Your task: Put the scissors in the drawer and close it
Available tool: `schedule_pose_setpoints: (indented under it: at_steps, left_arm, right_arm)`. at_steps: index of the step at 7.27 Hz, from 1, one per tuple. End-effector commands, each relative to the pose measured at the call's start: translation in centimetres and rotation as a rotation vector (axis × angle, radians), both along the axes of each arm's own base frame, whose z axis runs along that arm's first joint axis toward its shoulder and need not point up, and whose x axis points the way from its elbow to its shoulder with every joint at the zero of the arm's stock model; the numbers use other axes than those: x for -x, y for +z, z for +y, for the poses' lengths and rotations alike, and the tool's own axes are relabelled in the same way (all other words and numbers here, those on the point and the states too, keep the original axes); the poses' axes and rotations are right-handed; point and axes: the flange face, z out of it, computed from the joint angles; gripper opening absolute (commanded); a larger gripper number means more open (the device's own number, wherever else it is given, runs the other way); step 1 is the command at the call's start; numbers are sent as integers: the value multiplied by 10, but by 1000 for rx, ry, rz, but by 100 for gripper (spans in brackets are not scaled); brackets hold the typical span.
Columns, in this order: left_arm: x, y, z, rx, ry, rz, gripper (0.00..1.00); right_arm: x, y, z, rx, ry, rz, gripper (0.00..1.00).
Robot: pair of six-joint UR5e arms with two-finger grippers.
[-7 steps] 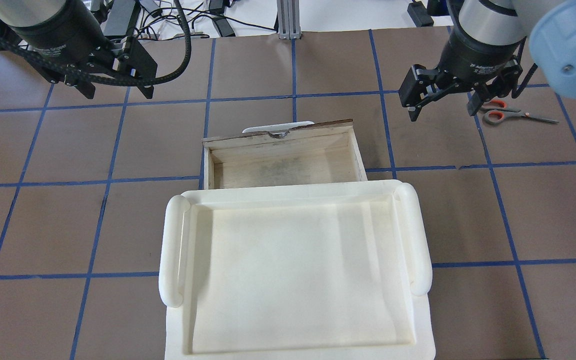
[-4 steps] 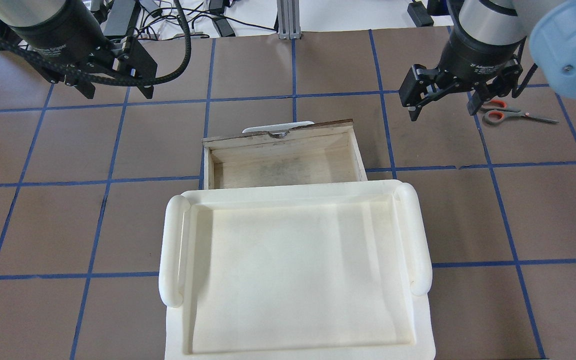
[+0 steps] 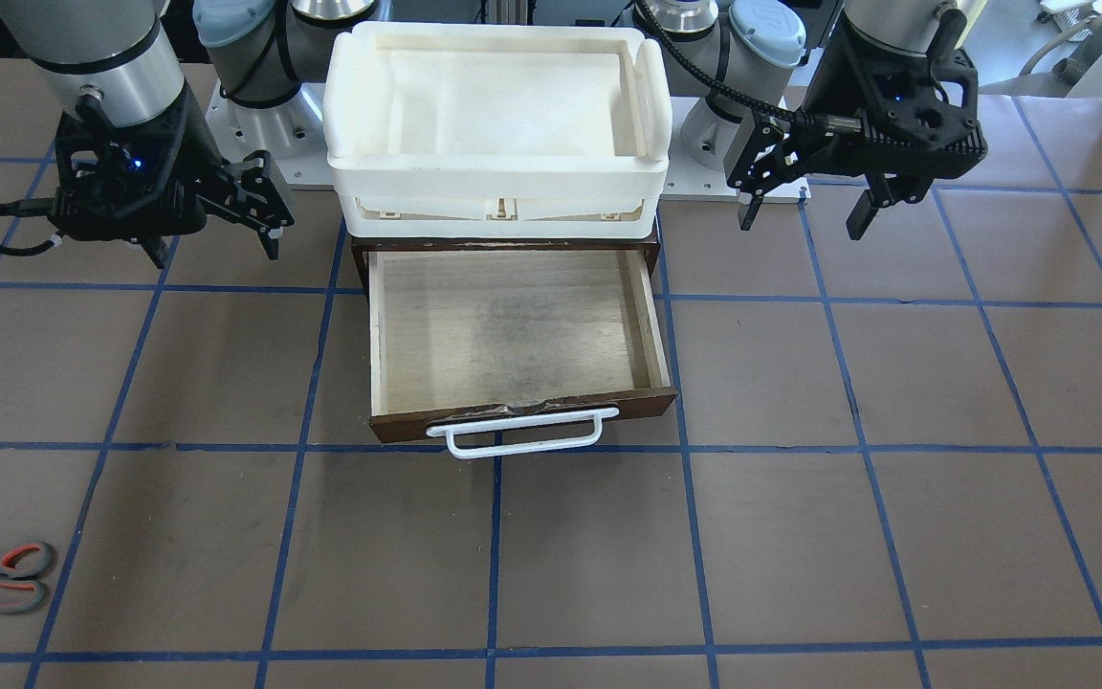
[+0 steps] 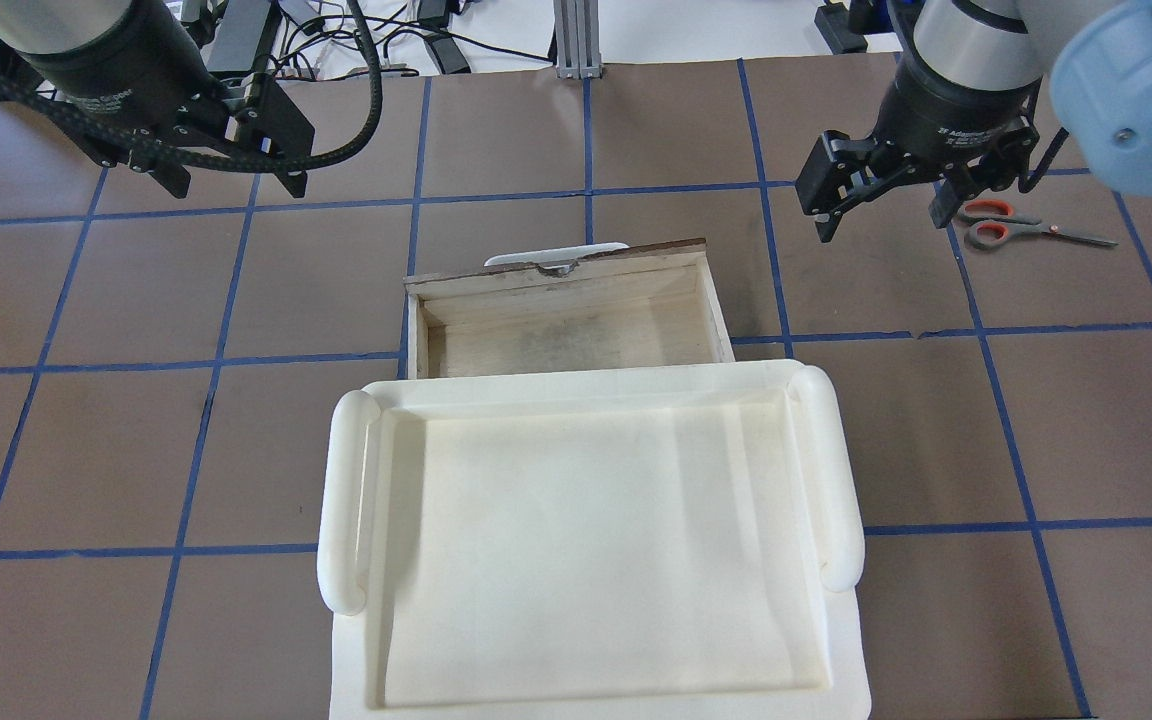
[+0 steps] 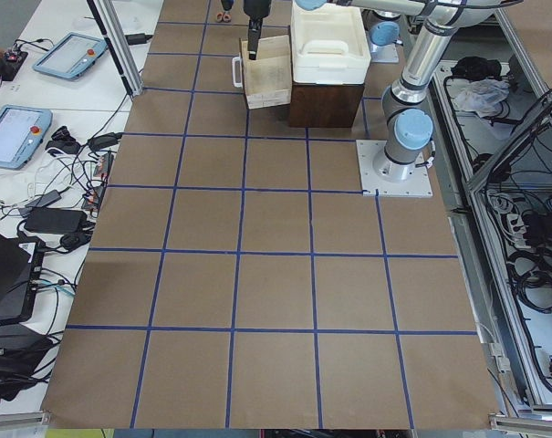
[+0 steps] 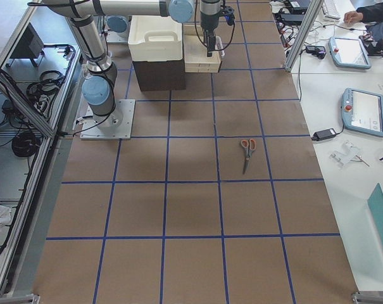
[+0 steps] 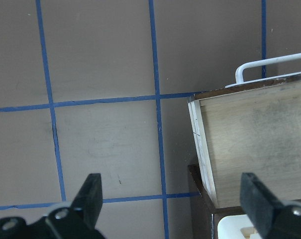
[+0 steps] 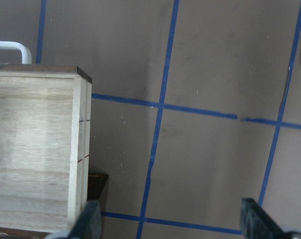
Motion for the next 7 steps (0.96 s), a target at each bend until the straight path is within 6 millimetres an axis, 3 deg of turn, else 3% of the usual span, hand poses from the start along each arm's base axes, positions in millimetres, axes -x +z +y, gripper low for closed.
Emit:
schedule_pose_setpoints:
  at_steps: [1,2,4,5,7]
  left_arm:
    - [0,0,0,0,0,0,100]
    - [0,0,0,0,0,0,100]
    - [0,0,0,-1,0,0,100]
    - [0,0,0,-1,0,0,100]
    - [0,0,0,-1,0,0,100]
  right_arm:
    - [37,-9,-25,38,386,40,100]
    - [64,-11,-31,29,541,43,100]
    - [133,-43,-54,-23,702,45,100]
    - [178,-67,-69,-36,727,38,100]
    - [268,-148,-110,-44,833,22,100]
